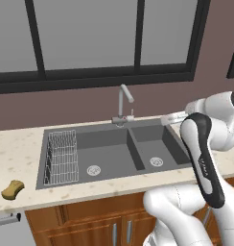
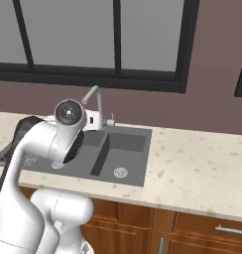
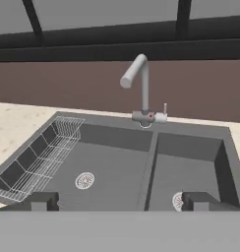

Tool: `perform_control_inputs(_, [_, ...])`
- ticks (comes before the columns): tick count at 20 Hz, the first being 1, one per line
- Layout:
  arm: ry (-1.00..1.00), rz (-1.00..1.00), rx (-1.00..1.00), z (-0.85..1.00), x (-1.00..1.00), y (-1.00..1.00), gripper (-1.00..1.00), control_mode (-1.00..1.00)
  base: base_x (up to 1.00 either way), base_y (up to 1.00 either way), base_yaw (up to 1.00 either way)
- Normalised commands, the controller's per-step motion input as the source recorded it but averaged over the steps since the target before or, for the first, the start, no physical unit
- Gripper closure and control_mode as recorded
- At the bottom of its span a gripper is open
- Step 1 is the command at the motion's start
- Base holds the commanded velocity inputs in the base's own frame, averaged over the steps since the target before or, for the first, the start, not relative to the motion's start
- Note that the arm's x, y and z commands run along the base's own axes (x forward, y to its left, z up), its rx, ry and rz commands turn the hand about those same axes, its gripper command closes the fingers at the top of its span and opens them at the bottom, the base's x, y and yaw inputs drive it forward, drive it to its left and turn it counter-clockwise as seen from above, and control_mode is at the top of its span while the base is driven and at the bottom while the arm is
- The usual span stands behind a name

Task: Soak the sponge with water for a few seconds and then drop it inside the sink.

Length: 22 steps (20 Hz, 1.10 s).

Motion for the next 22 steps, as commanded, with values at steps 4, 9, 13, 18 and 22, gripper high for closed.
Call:
perform_control_inputs(4, [-0.26, 0.0, 0.03, 0.0, -0.04, -0.31, -1.0, -1.0, 0.0, 0.0, 0.0])
perform_control_inputs(9, [-0.19, 0.0, 0.02, 0.0, 0.0, -0.3, -1.0, -1.0, 0.0, 0.0, 0.0])
perform_control_inputs(13, [-0.15, 0.02, 0.0, 0.0, 0.0, -0.13, -1.0, -1.0, 0.0, 0.0, 0.0])
perform_control_inputs(18, [-0.1, 0.02, 0.0, 0.0, 0.03, -0.03, -1.0, -1.0, 0.0, 0.0, 0.0])
perform_control_inputs(22, [-0.04, 0.02, 0.0, -0.01, 0.04, 0.0, -1.0, -1.0, 0.0, 0.0, 0.0])
